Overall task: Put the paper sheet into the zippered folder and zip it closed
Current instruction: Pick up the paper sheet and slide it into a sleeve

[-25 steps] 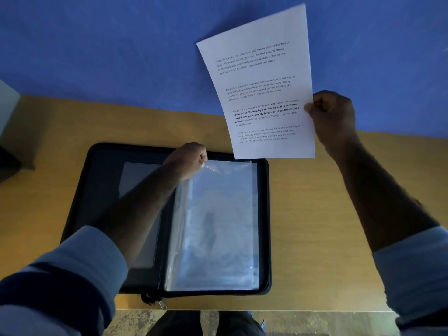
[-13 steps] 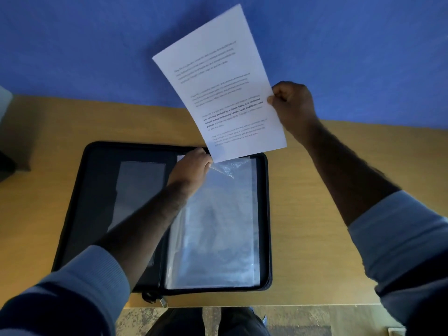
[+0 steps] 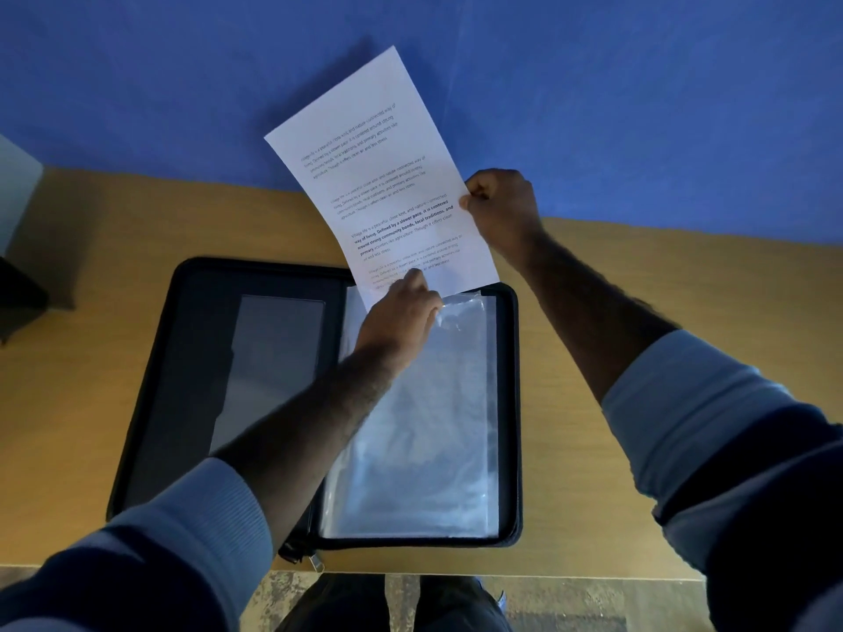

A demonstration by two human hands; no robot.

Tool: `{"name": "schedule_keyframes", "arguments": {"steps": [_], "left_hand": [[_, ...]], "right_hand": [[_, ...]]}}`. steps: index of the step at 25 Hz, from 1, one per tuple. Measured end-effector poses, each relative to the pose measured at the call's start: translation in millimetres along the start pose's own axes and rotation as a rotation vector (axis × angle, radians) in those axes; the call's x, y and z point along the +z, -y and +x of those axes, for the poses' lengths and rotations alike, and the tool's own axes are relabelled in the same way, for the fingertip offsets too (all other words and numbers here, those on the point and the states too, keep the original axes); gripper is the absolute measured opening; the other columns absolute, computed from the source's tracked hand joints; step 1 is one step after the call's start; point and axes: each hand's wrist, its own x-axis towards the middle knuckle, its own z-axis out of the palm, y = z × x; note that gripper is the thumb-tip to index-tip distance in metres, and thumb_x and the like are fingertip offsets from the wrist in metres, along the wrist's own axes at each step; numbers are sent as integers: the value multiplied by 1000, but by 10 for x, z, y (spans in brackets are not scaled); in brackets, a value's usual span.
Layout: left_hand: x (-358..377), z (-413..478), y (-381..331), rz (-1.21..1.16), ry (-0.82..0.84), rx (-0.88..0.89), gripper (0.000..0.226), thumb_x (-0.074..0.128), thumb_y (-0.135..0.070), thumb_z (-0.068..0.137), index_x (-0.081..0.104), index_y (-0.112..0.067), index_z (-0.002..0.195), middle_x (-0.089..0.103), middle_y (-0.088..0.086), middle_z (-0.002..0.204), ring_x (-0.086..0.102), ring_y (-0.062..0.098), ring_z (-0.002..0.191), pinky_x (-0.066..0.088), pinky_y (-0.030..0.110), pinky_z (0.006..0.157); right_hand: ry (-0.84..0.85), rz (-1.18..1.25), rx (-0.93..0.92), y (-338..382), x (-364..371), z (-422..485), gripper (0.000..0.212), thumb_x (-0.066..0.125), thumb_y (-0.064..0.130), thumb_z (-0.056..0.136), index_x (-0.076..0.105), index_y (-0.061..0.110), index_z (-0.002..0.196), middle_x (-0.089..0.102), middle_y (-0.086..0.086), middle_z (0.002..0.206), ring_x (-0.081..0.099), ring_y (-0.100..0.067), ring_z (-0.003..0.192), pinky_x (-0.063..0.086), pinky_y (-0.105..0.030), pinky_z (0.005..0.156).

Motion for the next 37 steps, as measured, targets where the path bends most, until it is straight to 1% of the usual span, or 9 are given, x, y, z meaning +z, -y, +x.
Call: {"name": "schedule_keyframes", "arguments": {"steps": [2, 6, 11, 16, 20, 25, 30, 33, 37], "left_hand": [[36, -26, -147, 68, -31, 21, 11, 61, -15, 97, 70, -9, 96, 53, 11, 102, 57, 30, 90, 56, 46, 60], [113, 13, -380, 105, -56, 20, 9, 63, -8, 92, 72, -9, 93, 62, 9, 94, 61, 33, 84, 55, 44, 63], [158, 77, -535, 150, -91, -42, 14, 60, -9, 93, 74, -12, 91, 67, 6, 90, 63, 29, 83, 48, 39, 68], [144, 125, -602, 104, -118, -66, 17, 59, -10, 94, 76, -12, 97, 71, 6, 93, 65, 29, 85, 50, 38, 76], [151, 129, -598, 95, -137, -51, 18, 58, -11, 94, 76, -11, 91, 71, 7, 88, 65, 29, 81, 51, 38, 74], [107, 241, -586, 152, -150, -43, 23, 56, -14, 93, 78, -19, 93, 72, 3, 87, 66, 29, 82, 43, 37, 76], [76, 381, -525, 89, -81, -97, 31, 49, -29, 101, 78, -21, 104, 75, 3, 101, 68, 28, 91, 50, 38, 82], [55, 474, -476, 37, -36, -119, 33, 46, -31, 103, 77, -20, 108, 73, 5, 109, 68, 30, 96, 53, 43, 86], [43, 556, -449, -6, 14, -124, 28, 50, -30, 103, 73, -17, 112, 65, 7, 113, 65, 30, 103, 55, 46, 86]], "right_hand": [[-1, 31, 32, 7, 52, 6, 12, 66, 12, 87, 67, 13, 76, 65, 8, 71, 59, -6, 63, 46, -25, 59], [-3, 64, 75, 9, 114, 6, 11, 66, 13, 88, 69, 10, 78, 75, -3, 84, 71, -25, 81, 59, -40, 70], [-43, 95, 83, -22, 192, -28, 11, 65, 9, 90, 69, 4, 81, 74, -2, 85, 69, -19, 76, 55, -32, 66], [-81, 85, 89, -79, 273, -63, 12, 64, 9, 90, 68, 2, 82, 75, -3, 83, 63, -11, 65, 49, -25, 60], [-76, 51, 88, -140, 304, -52, 13, 63, 11, 91, 68, 3, 82, 77, -5, 91, 72, -22, 78, 58, -36, 68], [-99, 45, 136, -255, 390, -78, 13, 65, 8, 87, 66, 2, 76, 74, -10, 84, 68, -26, 76, 57, -41, 70], [-70, 70, 211, -398, 417, -119, 8, 67, 7, 84, 70, 0, 80, 74, -14, 85, 70, -32, 84, 59, -43, 75], [-22, 111, 228, -491, 344, -146, 7, 67, 8, 83, 71, 4, 78, 74, -9, 81, 70, -27, 77, 58, -38, 70], [103, 147, 252, -605, 249, -232, 5, 65, 0, 77, 69, -2, 77, 67, -17, 72, 59, -23, 61, 52, -35, 59]]}}
